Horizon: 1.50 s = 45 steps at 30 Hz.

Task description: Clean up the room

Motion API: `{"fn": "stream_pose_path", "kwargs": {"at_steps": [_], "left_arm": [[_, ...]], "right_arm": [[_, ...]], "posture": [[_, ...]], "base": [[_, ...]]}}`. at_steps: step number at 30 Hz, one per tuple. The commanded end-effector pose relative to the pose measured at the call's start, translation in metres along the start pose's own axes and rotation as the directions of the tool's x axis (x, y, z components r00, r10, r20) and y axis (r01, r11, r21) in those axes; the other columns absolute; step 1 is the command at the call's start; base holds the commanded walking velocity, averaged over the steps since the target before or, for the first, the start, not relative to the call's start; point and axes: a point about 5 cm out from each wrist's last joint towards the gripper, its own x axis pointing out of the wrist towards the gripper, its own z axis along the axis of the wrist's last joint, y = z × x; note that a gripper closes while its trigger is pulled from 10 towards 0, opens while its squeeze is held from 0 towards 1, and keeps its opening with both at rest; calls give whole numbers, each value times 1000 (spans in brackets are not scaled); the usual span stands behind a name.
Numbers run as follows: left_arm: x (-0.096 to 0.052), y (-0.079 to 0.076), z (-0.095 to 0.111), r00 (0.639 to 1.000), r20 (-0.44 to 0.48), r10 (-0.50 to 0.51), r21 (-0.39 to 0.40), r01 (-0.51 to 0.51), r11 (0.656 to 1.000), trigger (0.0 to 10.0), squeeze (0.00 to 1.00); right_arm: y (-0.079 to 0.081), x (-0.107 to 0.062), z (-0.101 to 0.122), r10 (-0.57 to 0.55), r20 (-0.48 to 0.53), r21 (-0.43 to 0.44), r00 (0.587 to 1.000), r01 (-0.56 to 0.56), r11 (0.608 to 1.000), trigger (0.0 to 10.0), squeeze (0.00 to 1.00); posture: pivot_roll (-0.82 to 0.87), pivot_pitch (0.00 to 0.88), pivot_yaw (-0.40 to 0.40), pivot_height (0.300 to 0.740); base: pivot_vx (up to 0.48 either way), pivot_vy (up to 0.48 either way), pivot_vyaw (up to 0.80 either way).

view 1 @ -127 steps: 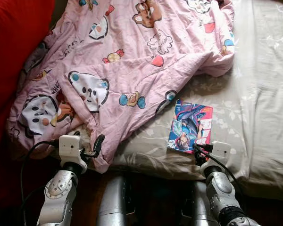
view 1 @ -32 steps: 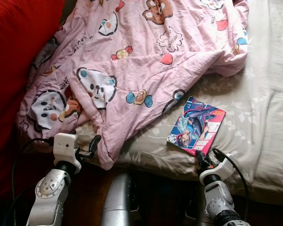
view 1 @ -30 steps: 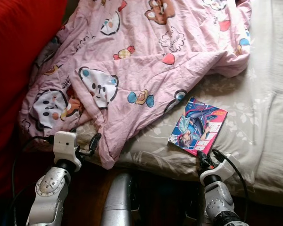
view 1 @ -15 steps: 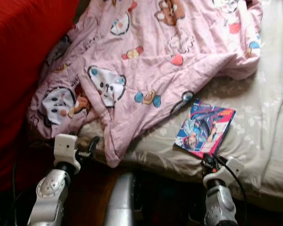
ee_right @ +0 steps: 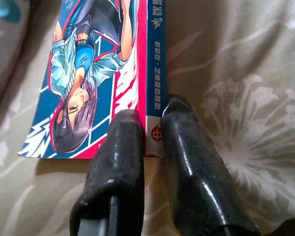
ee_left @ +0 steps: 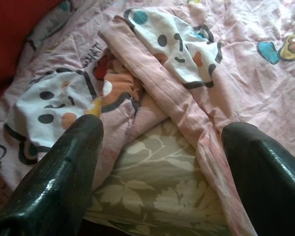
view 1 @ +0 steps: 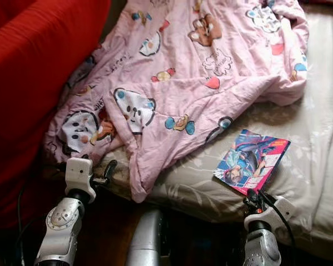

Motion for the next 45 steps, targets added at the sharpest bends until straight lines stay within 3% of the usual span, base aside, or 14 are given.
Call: {"fn": "stream_pose_path", "kwargs": {"at_steps": [1,6,14,21,24,25,28,33,39,40,41,42,43,45], "left_arm": [[-5,3,-9,999,-34,16,7,-16,1000,10000,0],[-3,3,-11,999,-28,18,13,-18,1000,10000,0],[-6,5,-13,999,-22,28,17,-28,999,10000,0],[-6,6,-14,999,-19,37,18,-37,999,10000,0],[-6,5,-15,999,-22,37,18,-37,999,10000,0],[-7,5,-17,999,-25,38,18,-37,999,10000,0],[-7,5,-19,999,-32,40,16,-39,999,10000,0],[-4,3,-26,997,-54,48,9,-47,999,10000,0],[-4,4,-37,991,-96,90,-6,-91,996,10000,0],[-5,5,-42,988,-114,101,-11,-103,995,10000,0],[-6,5,-45,985,-129,110,-17,-113,993,10000,0],[-7,5,-48,984,-139,115,-20,-119,993,10000,0],[-8,5,-52,980,-158,123,-24,-129,991,10000,0],[-12,6,-61,970,-203,134,-23,-142,990,10000,0]], "right_arm": [[-37,-15,-2,-180,10,88,984,179,980,0,0],[-46,-15,-8,-268,-63,254,961,275,927,0,0],[-67,-26,-14,-435,-115,366,893,445,817,0,0],[-63,-25,-20,-404,-150,335,902,431,838,0,0],[-59,-22,-17,-368,-130,245,921,390,888,0,0],[-52,-18,-11,-299,-82,105,951,307,946,0,0],[-39,-11,2,-198,6,-28,980,198,980,0,0],[-27,-5,25,-90,119,-174,989,110,978,0,0],[-12,-2,39,43,159,-366,986,19,930,0,0],[-6,0,41,76,152,-393,986,-11,920,1961,0],[-1,2,42,101,143,-413,985,-33,910,5804,0],[1,3,42,113,135,-422,984,-46,905,5804,0],[5,5,42,130,115,-448,985,-66,892,10000,0],[18,8,44,187,100,-481,977,-117,869,10000,0]], "posture": [[48,169,129,618],[49,170,121,618],[66,175,114,618],[68,178,109,618],[65,176,109,618],[61,169,108,618],[45,158,106,618],[24,137,96,618],[6,101,70,618],[2,91,64,618],[1,88,61,618],[0,84,57,618],[-2,75,53,618],[-5,66,49,618]], "base": [[0,0,0],[0,0,0],[0,0,0],[0,0,0],[0,0,0],[0,0,0],[0,0,0],[0,0,0],[0,0,0],[0,0,0],[0,0,0],[0,0,0],[0,0,0],[0,0,0]]}}
